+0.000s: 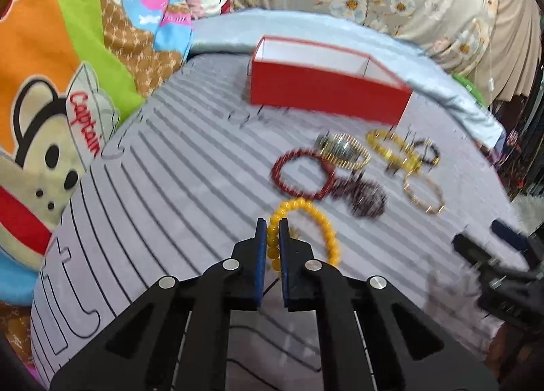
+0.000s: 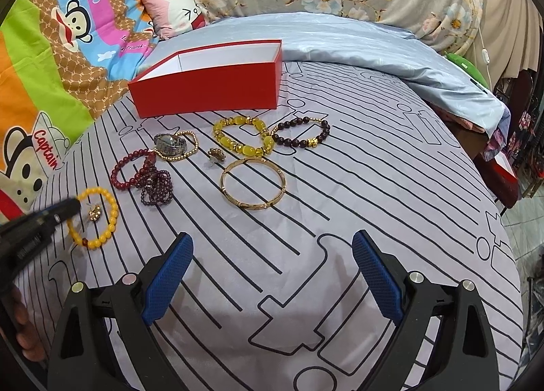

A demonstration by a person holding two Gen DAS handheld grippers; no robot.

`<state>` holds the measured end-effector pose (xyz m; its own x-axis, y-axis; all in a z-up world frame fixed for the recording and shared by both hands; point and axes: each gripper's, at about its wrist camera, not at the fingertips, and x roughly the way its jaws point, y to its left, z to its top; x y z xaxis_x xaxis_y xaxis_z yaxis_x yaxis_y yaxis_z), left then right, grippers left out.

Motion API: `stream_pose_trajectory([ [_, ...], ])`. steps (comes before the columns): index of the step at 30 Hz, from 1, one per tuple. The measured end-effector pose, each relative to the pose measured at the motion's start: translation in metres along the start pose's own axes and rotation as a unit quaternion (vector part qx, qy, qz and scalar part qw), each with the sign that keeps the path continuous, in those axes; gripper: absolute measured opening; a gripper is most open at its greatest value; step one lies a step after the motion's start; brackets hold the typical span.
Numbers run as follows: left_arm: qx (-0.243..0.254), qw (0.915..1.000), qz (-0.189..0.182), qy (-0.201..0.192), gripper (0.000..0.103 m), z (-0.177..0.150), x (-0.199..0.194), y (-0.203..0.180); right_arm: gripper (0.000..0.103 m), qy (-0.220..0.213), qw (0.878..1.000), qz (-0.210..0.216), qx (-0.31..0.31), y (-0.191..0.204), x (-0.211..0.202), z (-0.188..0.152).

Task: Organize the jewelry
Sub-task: 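Lower the left tool onto the yellow bead bracelet and close it, then grasp the dark bead bracelet with the right tool while the left tool lifts the yellow bracelet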

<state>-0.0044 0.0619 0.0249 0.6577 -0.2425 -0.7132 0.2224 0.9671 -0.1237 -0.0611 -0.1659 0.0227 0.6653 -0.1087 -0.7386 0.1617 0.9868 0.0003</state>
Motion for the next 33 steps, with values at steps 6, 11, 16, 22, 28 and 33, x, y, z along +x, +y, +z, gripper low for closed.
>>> stream_pose_trajectory([
  [6, 0.002, 0.9993, -0.026, -0.028, 0.007, 0.031, -0.01, -0.014, 0.091, 0.001, 1.0, 0.005, 0.013, -0.009, 0.003, 0.013],
  [11, -0.004, 0.9985, -0.041, -0.037, 0.007, 0.054, -0.002, -0.025, 0.089, 0.0, 1.0, 0.003, 0.02, -0.018, 0.012, 0.03],
  [16, -0.007, 0.9981, -0.047, -0.04, 0.007, 0.067, 0.007, -0.032, 0.077, 0.018, 1.0, 0.007, 0.017, -0.02, 0.034, 0.047],
  [22, -0.014, 0.9981, -0.045, -0.04, 0.007, 0.076, 0.017, -0.031, 0.068, 0.026, 0.999, -0.002, 0.038, -0.034, 0.059, 0.07],
  [28, -0.02, 0.9984, -0.04, -0.036, 0.007, 0.083, 0.029, -0.028, 0.056, 0.04, 0.997, -0.016, 0.069, -0.05, 0.09, 0.093],
  [33, -0.021, 0.9986, -0.036, -0.032, 0.007, 0.087, 0.037, -0.027, 0.046, 0.053, 0.996, -0.033, 0.067, -0.05, 0.111, 0.099],
])
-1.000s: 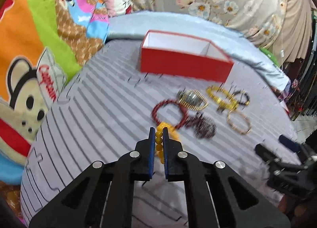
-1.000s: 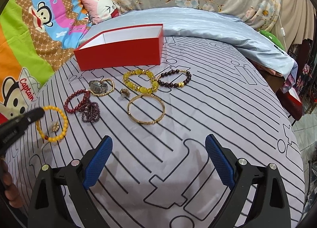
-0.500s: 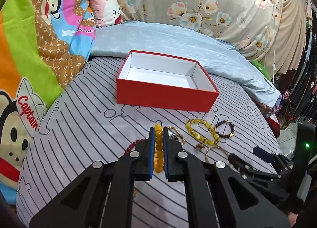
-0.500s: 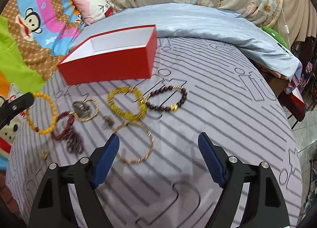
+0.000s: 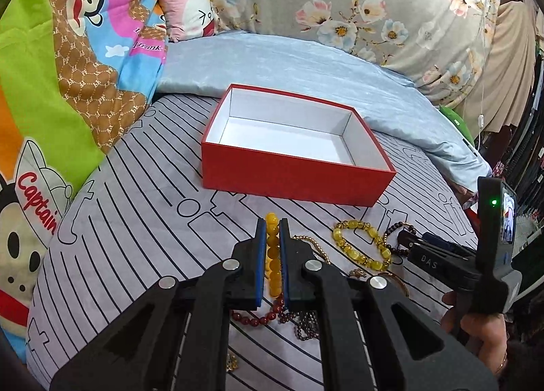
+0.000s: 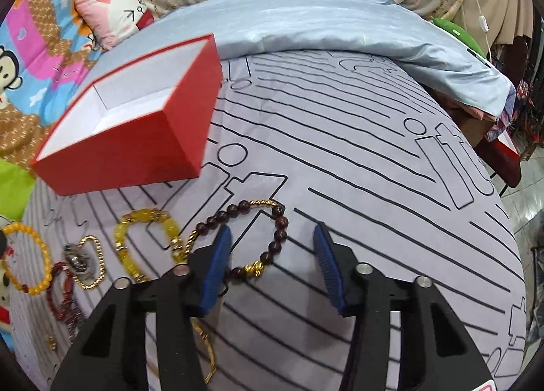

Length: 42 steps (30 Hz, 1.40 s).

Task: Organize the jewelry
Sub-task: 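Grasp the dark bead bracelet with the right tool while the left tool lifts the yellow bracelet, then lower both bracelets into the red box and open both tools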

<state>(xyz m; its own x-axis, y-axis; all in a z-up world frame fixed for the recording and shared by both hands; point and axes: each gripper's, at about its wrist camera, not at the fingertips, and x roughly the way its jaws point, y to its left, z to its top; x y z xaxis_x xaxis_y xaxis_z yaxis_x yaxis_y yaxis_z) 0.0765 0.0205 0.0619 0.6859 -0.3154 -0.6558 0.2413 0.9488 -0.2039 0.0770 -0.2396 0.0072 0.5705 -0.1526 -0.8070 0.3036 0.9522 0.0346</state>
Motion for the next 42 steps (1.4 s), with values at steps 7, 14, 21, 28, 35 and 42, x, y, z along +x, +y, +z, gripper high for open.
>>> stream_pose_trajectory([
  [7, -0.004, 1.0, 0.003, 0.007, 0.007, 0.002, 0.006, 0.001, 0.007, -0.012, 1.0, -0.008, -0.019, 0.005, 0.001, -0.001],
  [14, -0.007, 0.9999, 0.0, 0.009, 0.007, 0.008, 0.003, 0.002, 0.007, -0.025, 1.0, 0.011, -0.002, -0.001, -0.024, 0.003],
  [21, -0.004, 0.9999, -0.009, -0.011, 0.007, 0.037, -0.008, -0.001, 0.007, -0.076, 0.996, 0.052, -0.016, 0.01, -0.078, 0.037],
  [28, 0.016, 0.999, -0.011, -0.041, 0.007, 0.097, 0.008, -0.012, 0.007, -0.101, 0.988, 0.106, -0.039, 0.04, -0.089, 0.099],
  [35, 0.032, 0.999, -0.003, -0.032, 0.007, 0.146, 0.075, -0.02, 0.007, -0.087, 0.987, 0.118, -0.065, 0.075, -0.041, 0.145],
  [42, 0.034, 0.9993, 0.013, -0.001, 0.007, 0.155, 0.138, -0.014, 0.008, -0.048, 0.988, 0.126, -0.072, 0.089, 0.022, 0.161],
])
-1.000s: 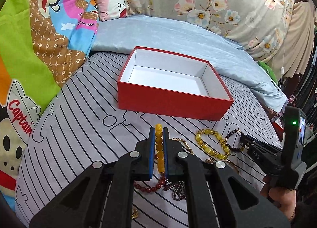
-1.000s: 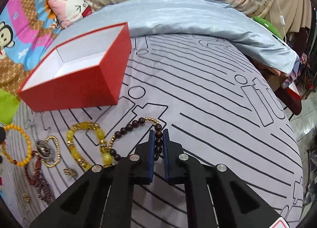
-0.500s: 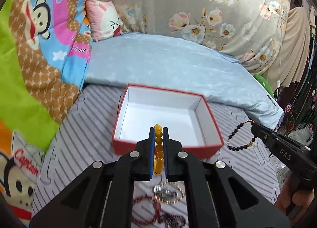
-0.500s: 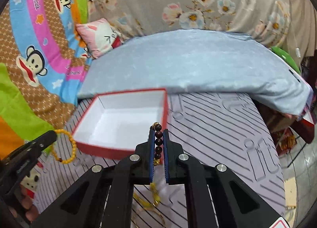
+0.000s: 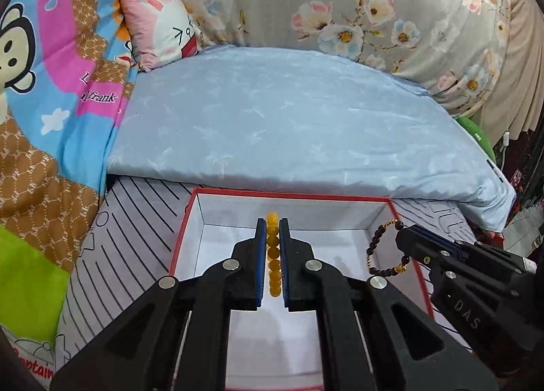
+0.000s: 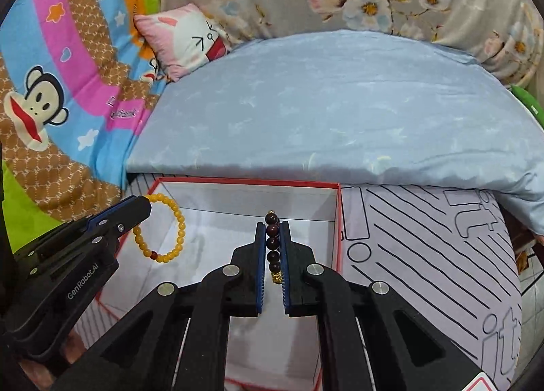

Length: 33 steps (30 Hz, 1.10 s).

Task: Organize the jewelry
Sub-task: 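Lower both bracelets into the red box and open both tools, then move the left tool back over the red bead bracelet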

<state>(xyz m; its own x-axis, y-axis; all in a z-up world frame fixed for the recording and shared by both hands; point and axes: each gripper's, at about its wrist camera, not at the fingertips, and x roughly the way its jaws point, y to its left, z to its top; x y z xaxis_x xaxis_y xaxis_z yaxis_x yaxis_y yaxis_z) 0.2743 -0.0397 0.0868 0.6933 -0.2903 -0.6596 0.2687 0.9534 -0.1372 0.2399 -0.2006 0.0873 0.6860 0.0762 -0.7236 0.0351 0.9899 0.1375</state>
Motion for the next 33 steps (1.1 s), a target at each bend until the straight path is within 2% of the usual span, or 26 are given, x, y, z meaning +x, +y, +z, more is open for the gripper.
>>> stream_pose_trajectory([
  [6, -0.004, 0.9998, 0.002, 0.018, 0.009, 0.0, 0.027, 0.001, 0.009, 0.007, 1.0, -0.014, -0.009, -0.003, 0.026, 0.005],
  [7, -0.006, 0.9998, 0.008, 0.018, 0.019, 0.001, 0.029, 0.0, 0.016, 0.001, 1.0, -0.023, -0.014, -0.002, 0.025, 0.005],
  [8, -0.006, 0.9998, 0.011, 0.016, 0.028, 0.001, 0.029, 0.0, 0.028, -0.003, 0.999, -0.033, -0.019, -0.001, 0.023, 0.006],
  [9, -0.006, 0.9998, 0.017, 0.009, 0.048, 0.002, 0.027, 0.0, 0.034, -0.009, 0.999, -0.038, -0.022, 0.0, 0.021, 0.006],
  [10, -0.006, 0.9998, 0.021, 0.001, 0.058, 0.002, 0.024, 0.0, 0.041, -0.017, 0.999, -0.042, -0.024, 0.0, 0.016, 0.005],
  [13, -0.003, 0.9996, 0.026, -0.013, 0.063, 0.003, 0.011, -0.002, 0.042, -0.031, 0.998, -0.046, -0.029, 0.0, 0.002, 0.004],
  [17, -0.014, 0.9995, 0.021, -0.02, 0.063, -0.001, -0.012, 0.004, 0.046, -0.045, 0.997, -0.046, -0.031, 0.0, -0.027, -0.006],
  [23, -0.022, 0.9986, 0.032, -0.037, 0.07, -0.02, -0.062, 0.021, 0.051, -0.065, 0.995, -0.062, -0.04, -0.002, -0.079, -0.039],
  [29, -0.021, 0.9983, 0.05, -0.022, 0.071, -0.065, -0.103, 0.038, 0.052, -0.049, 0.996, -0.068, -0.03, -0.008, -0.111, -0.085],
  [33, -0.044, 0.9979, 0.048, 0.007, 0.071, -0.102, -0.116, 0.05, 0.052, -0.028, 0.997, -0.07, -0.021, -0.009, -0.123, -0.121],
])
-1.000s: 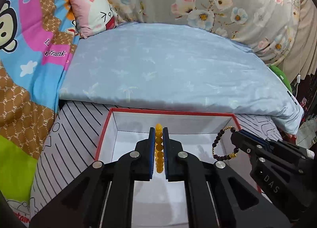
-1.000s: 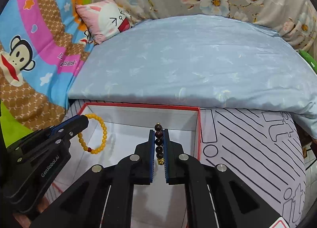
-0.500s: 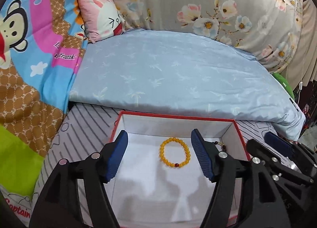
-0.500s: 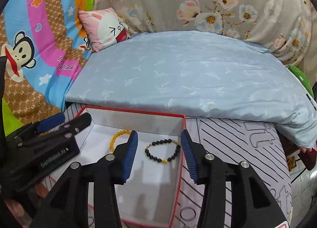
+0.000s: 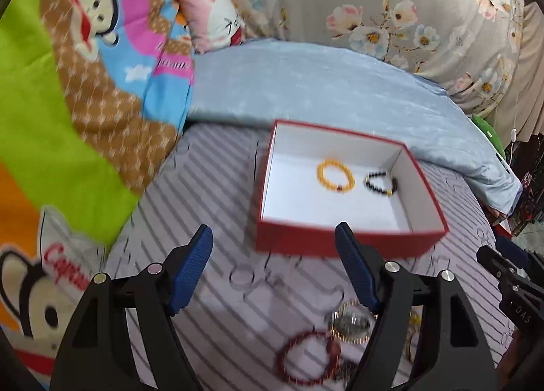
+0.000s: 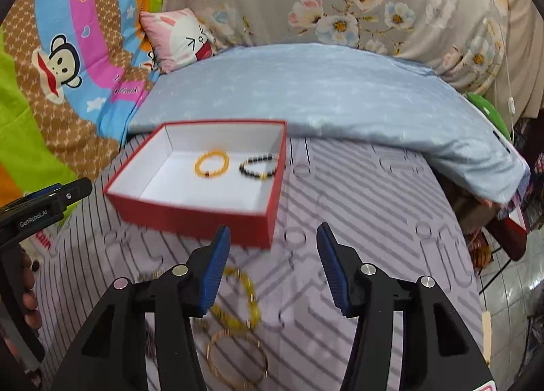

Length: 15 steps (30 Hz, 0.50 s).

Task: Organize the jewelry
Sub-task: 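Move the left tool back over the red bead bracelet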

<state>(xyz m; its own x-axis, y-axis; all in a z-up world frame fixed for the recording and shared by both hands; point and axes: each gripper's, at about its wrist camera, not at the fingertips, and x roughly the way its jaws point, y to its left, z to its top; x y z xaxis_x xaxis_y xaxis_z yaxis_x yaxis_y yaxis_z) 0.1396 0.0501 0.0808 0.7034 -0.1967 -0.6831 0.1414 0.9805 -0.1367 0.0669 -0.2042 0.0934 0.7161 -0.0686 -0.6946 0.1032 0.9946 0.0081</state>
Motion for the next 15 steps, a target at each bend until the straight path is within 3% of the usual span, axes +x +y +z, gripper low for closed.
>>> stream_pose_trajectory([
  [6, 0.008, 0.9995, 0.015, 0.027, 0.07, -0.047, -0.003, 0.004, 0.052, 0.035, 0.999, -0.001, 0.004, 0.002, -0.011, -0.048],
  [15, 0.038, 0.997, 0.023, 0.063, 0.067, -0.086, 0.014, -0.005, 0.052, 0.067, 0.998, 0.009, 0.01, 0.007, -0.016, -0.086],
])
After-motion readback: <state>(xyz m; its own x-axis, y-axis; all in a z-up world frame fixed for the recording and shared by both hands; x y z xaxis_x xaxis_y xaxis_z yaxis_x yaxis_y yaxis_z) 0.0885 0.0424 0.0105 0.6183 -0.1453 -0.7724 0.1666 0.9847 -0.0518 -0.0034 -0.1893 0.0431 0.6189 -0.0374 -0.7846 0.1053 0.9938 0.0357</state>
